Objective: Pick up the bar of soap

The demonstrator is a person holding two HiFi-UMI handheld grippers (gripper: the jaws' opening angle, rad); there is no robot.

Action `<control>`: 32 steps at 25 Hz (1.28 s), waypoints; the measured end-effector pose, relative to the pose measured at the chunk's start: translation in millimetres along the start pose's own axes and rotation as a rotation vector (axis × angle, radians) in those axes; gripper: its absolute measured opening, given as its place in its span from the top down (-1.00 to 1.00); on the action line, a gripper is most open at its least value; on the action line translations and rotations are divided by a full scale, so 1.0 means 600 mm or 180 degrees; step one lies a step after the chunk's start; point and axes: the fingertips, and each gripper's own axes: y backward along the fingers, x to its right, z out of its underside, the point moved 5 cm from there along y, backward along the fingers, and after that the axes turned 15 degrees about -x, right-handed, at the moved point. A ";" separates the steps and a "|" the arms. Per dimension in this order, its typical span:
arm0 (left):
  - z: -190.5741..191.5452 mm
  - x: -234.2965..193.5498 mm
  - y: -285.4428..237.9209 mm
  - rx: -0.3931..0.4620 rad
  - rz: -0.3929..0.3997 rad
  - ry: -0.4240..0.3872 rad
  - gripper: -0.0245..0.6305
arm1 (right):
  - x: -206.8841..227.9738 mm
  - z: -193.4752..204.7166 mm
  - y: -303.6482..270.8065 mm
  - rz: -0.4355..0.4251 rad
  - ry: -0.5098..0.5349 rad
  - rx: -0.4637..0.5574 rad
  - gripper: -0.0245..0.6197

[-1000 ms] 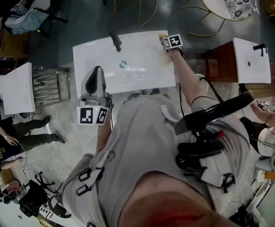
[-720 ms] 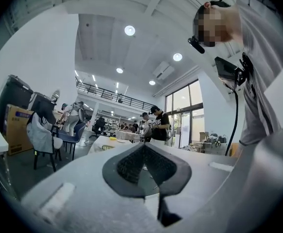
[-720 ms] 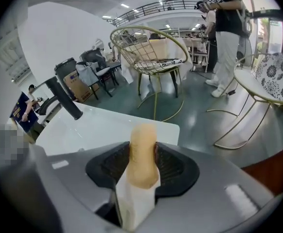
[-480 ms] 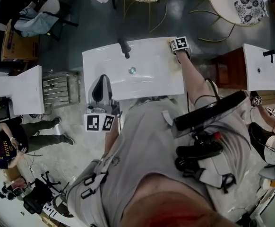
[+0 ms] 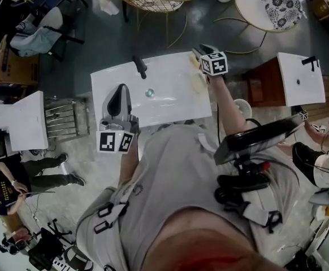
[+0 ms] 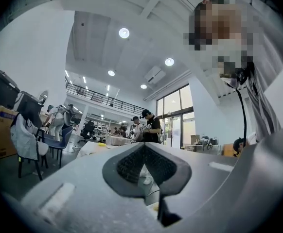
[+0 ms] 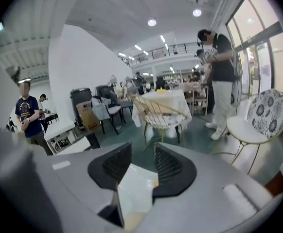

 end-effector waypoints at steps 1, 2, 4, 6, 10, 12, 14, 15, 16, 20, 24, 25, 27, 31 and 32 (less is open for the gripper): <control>-0.006 0.002 -0.006 0.0023 0.0033 -0.0033 0.93 | -0.021 -0.023 0.046 0.0014 0.0077 0.0218 0.57; -0.012 0.004 -0.013 0.0046 0.0068 -0.0064 0.93 | -0.043 -0.044 0.092 0.0028 0.0146 0.0438 0.70; -0.024 0.007 -0.023 0.0089 0.0142 -0.0112 0.93 | -0.092 -0.075 0.178 0.0057 0.0269 0.0832 0.91; -0.032 0.012 -0.030 0.0116 0.0216 -0.0150 0.93 | -0.142 -0.091 0.248 0.0086 0.0387 0.1121 0.91; -0.042 0.024 -0.046 0.0143 0.0351 -0.0238 0.93 | -0.214 -0.105 0.339 0.0082 0.0619 0.1431 0.91; -0.044 0.030 -0.053 0.0148 0.0394 -0.0260 0.93 | -0.234 -0.108 0.363 0.0084 0.0698 0.1501 0.91; -0.043 0.034 -0.054 0.0134 0.0427 -0.0267 0.93 | -0.246 -0.107 0.378 0.0101 0.0725 0.1532 0.91; -0.043 0.033 -0.054 0.0118 0.0436 -0.0265 0.93 | -0.251 -0.107 0.382 0.0110 0.0731 0.1539 0.91; -0.042 0.030 -0.054 0.0099 0.0437 -0.0261 0.93 | -0.255 -0.108 0.383 0.0114 0.0736 0.1543 0.91; -0.039 0.020 -0.043 0.0091 0.0442 -0.0233 0.93 | -0.270 -0.115 0.379 0.0091 0.0768 0.1526 0.91; -0.037 0.022 -0.037 0.0093 0.0477 -0.0228 0.93 | -0.271 -0.120 0.379 0.0068 0.0769 0.1510 0.91; -0.038 0.023 -0.036 0.0094 0.0482 -0.0231 0.93 | -0.271 -0.122 0.381 0.0063 0.0773 0.1513 0.91; -0.040 0.028 -0.037 0.0090 0.0507 -0.0236 0.93 | -0.268 -0.122 0.386 0.0076 0.0774 0.1522 0.91; -0.042 0.035 -0.041 0.0107 0.0576 -0.0222 0.93 | -0.259 -0.119 0.393 0.0104 0.0756 0.1523 0.91; -0.042 0.036 -0.042 0.0110 0.0592 -0.0218 0.93 | -0.257 -0.117 0.393 0.0108 0.0751 0.1521 0.91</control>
